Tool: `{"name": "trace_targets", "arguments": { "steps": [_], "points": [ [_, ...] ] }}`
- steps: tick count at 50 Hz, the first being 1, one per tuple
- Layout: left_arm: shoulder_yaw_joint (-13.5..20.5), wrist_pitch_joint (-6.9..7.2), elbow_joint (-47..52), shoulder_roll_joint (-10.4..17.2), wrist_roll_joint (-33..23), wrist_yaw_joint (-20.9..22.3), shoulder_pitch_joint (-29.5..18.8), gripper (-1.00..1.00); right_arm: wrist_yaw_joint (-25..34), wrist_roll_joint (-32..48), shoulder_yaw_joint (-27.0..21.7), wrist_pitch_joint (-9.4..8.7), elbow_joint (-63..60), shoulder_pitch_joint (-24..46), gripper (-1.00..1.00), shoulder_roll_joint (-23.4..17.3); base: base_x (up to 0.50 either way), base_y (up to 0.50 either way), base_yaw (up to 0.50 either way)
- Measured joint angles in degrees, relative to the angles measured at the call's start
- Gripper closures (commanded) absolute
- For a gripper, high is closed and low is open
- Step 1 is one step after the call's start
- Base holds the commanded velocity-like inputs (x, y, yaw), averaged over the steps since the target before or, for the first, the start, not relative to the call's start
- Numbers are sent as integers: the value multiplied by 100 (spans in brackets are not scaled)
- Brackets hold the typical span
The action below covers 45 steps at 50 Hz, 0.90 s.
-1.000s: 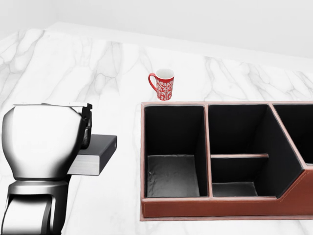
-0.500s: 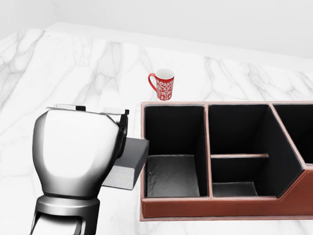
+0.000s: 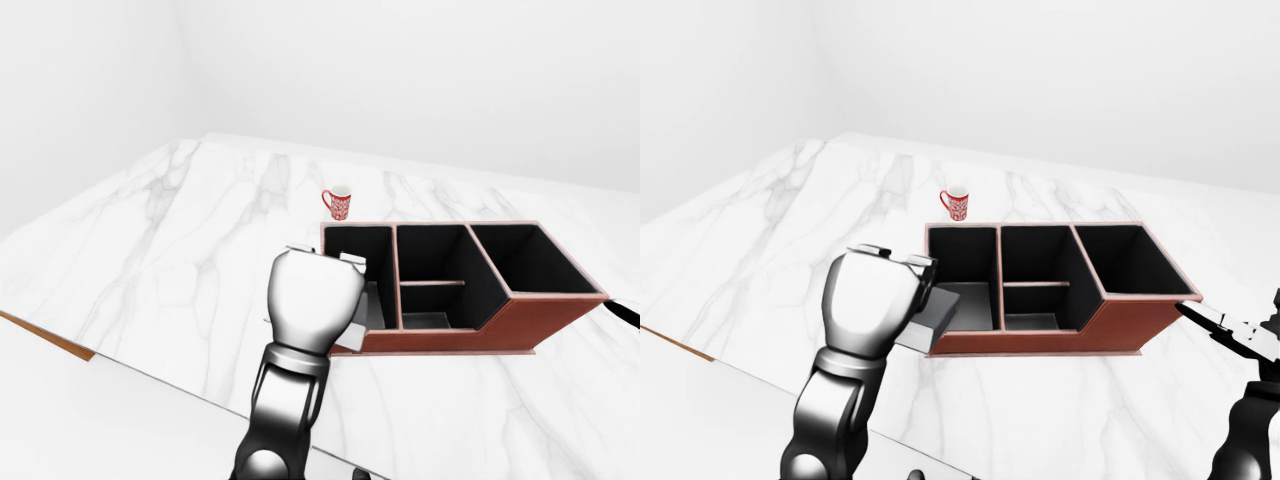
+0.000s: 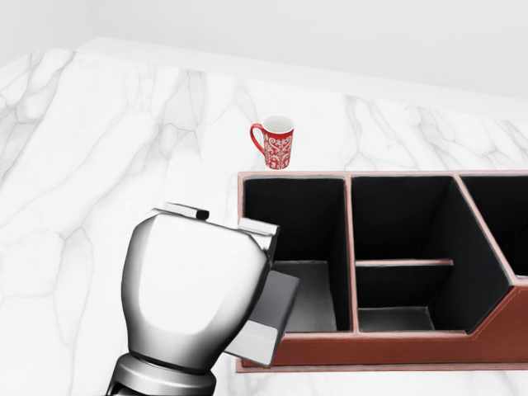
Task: Pick up the book and place it in the left compartment of the caddy.
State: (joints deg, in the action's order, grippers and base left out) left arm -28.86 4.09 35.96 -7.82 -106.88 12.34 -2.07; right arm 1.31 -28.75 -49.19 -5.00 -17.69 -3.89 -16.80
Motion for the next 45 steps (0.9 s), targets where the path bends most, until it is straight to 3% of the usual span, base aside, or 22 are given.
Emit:
{"name": "trace_targets", "arguments": {
  "steps": [17, 45],
  "points": [
    [-548, -201, -19, 200, 46, -141, 358, 100, 17, 5, 4, 0, -4, -6, -100, 11, 0, 0, 0],
    [-586, -240, 23, 305, 151, -261, 488, 100, 15, -2, 15, 0, -1, 0, -100, 12, 0, 0, 0]
  ]
}}
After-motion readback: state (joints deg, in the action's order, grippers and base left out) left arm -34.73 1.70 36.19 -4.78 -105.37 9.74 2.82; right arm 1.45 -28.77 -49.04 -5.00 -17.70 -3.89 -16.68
